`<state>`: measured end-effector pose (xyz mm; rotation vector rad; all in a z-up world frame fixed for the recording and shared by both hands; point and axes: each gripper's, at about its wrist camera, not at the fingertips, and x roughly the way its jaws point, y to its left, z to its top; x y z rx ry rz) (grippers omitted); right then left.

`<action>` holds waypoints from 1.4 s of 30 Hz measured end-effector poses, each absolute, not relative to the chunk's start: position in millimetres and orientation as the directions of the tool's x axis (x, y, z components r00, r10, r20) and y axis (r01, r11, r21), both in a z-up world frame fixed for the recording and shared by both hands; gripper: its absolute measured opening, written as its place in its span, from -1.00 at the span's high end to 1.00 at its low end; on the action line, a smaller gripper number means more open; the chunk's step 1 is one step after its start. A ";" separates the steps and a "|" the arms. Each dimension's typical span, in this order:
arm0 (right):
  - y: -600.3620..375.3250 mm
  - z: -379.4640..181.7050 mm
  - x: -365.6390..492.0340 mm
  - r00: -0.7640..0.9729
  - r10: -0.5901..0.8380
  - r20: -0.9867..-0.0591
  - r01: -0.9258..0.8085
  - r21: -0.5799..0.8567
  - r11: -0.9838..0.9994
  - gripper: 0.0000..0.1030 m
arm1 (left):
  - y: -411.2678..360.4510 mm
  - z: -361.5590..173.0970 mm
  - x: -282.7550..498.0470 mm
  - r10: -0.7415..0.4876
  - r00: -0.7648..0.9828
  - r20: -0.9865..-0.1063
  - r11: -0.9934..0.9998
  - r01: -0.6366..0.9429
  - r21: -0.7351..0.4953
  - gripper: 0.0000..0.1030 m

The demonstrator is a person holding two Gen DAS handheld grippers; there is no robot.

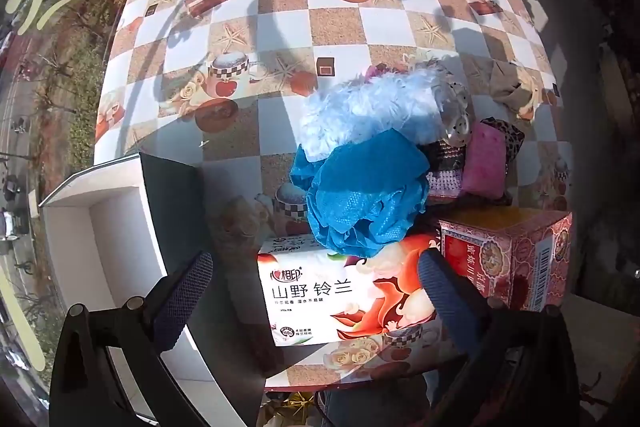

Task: Organize soft objects
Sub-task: 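Grasp the blue mesh cloth with the left tool while the right tool grasps the pink foam sponge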

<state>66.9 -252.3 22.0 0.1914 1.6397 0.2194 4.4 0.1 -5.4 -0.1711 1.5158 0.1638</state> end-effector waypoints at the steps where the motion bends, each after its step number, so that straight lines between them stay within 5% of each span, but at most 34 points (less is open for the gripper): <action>1: -251.4 21.3 67.4 -0.082 0.250 -0.965 -0.009 0.252 0.968 -1.00 | 0.2 -7.2 5.9 -0.001 0.045 -0.999 0.978 -0.210 -0.011 -1.00; 42: -159.9 -96.0 158.3 -0.310 0.128 -0.942 -0.152 0.182 0.972 -1.00 | 11.3 -74.7 43.7 0.010 -0.017 -1.000 0.972 -0.236 0.014 -0.95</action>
